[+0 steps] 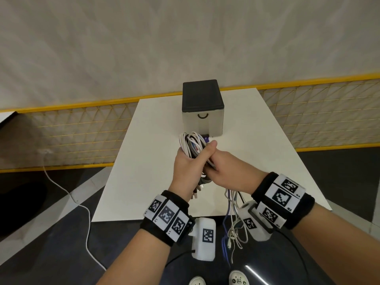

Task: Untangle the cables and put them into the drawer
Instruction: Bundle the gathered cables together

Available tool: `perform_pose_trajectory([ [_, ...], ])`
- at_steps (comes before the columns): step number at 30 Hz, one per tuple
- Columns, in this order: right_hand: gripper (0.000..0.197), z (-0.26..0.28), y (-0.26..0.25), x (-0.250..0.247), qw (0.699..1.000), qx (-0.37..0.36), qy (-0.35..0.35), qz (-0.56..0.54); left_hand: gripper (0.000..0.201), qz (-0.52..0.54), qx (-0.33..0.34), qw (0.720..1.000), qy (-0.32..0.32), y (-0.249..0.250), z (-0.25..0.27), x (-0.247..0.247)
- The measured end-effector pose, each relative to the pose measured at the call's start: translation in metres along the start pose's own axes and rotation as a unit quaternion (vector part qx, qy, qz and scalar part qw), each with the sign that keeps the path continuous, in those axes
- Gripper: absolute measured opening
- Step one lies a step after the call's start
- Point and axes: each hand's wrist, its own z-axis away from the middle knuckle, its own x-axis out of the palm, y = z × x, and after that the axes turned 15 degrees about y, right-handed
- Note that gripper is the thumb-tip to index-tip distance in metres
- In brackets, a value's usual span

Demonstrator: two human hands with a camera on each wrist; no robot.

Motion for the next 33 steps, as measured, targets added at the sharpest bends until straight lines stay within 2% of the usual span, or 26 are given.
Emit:
perform_pose_trajectory([
  [2,0.023,0.001,0.003,-0.003,1.000,0.009,-0.018,-0.005,0.045,0.018,0.020,1.000,0.014,0.001,0.001,-0.001],
  [5,0.037,0.002,0.007,-0.004,0.999,0.017,-0.019,-0.019,0.032,0.018,0.053,0.998,0.032,0.005,0.001,-0.002],
  [8,0.043,0.008,0.006,-0.003,0.998,0.027,0.000,-0.062,0.032,0.006,0.080,0.996,0.034,0.006,-0.003,-0.003],
  [13,0.059,0.019,0.007,-0.003,0.983,0.087,0.056,-0.149,0.037,-0.004,0.101,0.992,0.072,0.007,-0.010,-0.003],
  [16,0.047,0.019,0.004,-0.003,0.990,0.071,0.041,-0.113,0.034,-0.017,0.107,0.992,0.058,0.009,-0.010,-0.002],
  [19,0.027,0.021,0.001,-0.010,0.989,0.077,0.037,-0.124,0.033,-0.030,0.124,0.991,0.043,0.011,-0.008,-0.004],
  [21,0.009,0.022,0.003,-0.015,0.990,0.067,0.076,-0.100,0.033,-0.043,0.136,0.989,0.033,0.012,-0.007,-0.005],
  [22,0.005,0.022,0.004,-0.018,0.990,0.048,0.119,-0.063,0.032,-0.051,0.141,0.988,0.029,0.013,-0.008,-0.007],
  [24,0.013,0.019,0.010,-0.023,0.972,0.007,0.234,-0.003,0.034,-0.069,0.149,0.986,0.018,0.015,-0.009,-0.009],
  [26,0.013,0.013,0.015,-0.029,0.947,-0.020,0.320,-0.007,0.039,-0.087,0.157,0.984,0.002,0.017,-0.010,-0.011],
  [28,0.025,0.008,0.019,-0.030,0.942,-0.040,0.332,-0.020,0.042,-0.100,0.164,0.981,-0.016,0.017,-0.010,-0.010],
  [33,0.024,0.002,0.020,-0.017,0.958,-0.062,0.276,-0.054,0.044,-0.083,0.173,0.981,-0.029,0.015,-0.004,-0.005],
])
